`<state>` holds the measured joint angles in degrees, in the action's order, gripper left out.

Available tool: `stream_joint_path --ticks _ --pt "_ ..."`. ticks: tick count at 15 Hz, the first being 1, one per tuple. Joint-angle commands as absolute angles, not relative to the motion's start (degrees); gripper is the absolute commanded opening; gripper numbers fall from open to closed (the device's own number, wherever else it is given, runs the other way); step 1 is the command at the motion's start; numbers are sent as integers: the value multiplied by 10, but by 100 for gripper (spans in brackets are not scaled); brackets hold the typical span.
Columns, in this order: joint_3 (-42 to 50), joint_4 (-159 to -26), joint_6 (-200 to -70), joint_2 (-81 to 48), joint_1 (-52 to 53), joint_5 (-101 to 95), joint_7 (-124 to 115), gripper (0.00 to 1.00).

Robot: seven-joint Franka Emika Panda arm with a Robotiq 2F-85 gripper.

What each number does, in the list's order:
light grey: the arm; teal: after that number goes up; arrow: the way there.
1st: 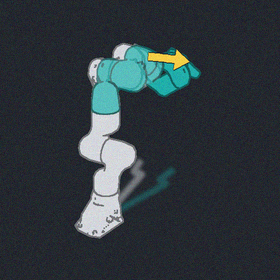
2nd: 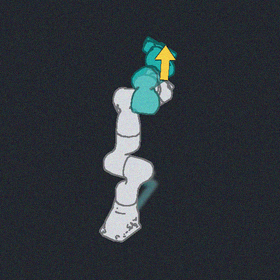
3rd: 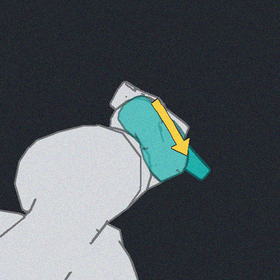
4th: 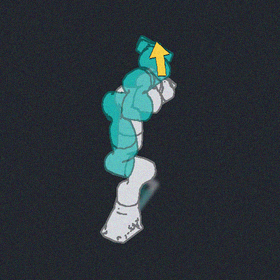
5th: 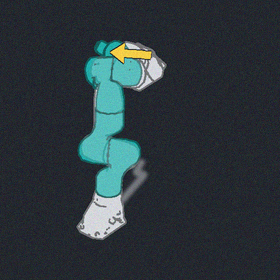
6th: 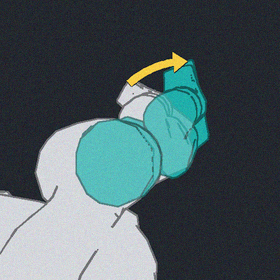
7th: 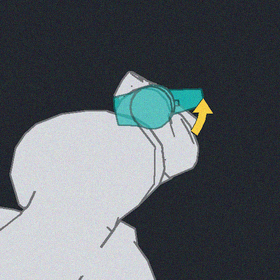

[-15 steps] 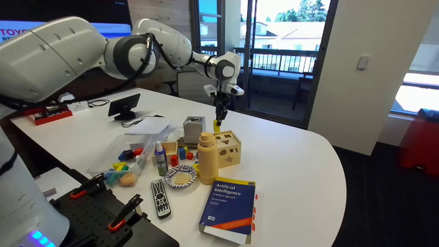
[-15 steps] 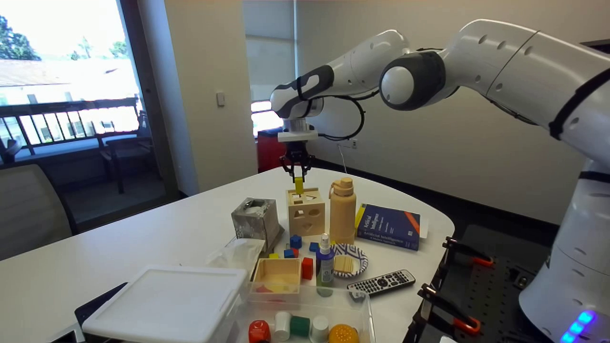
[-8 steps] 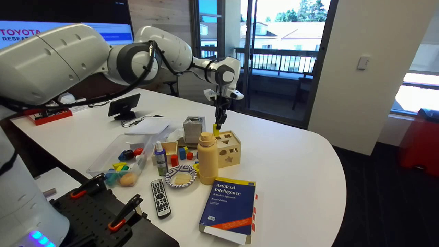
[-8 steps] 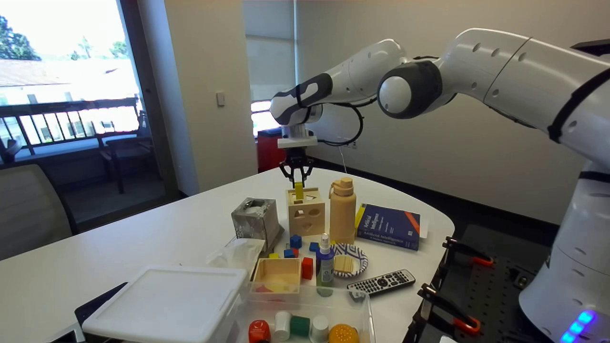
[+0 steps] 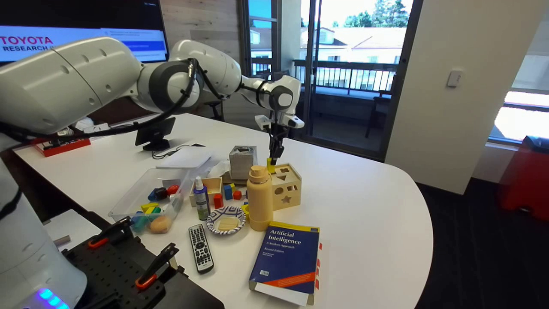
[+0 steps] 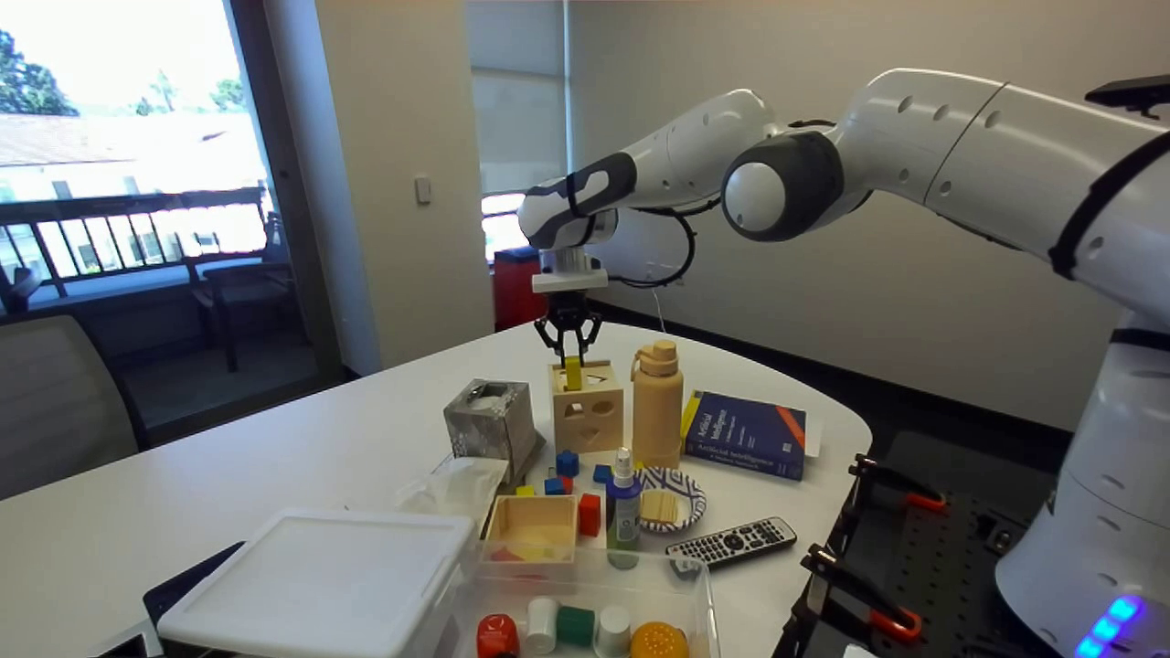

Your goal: Place the yellow block through the square part of the wooden object

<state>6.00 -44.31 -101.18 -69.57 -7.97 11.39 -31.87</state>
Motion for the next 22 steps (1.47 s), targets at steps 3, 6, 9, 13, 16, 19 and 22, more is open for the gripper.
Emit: stream_joint_path --ticks 3,6,9,13,16,19,22 --pt "66 -401 -992 -716 -79 105 -324 8" --pt "67 -397 -993 -720 -80 105 -325 8" --pt "69 -393 -996 -724 -78 104 -324 8" --pt "73 -385 -991 -731 -76 100 -323 8" --pt "77 -382 -991 -735 -73 99 -323 8" --pt "78 -379 -991 -737 -73 99 -322 8" --pt "77 -377 -990 -738 -72 99 -322 8"
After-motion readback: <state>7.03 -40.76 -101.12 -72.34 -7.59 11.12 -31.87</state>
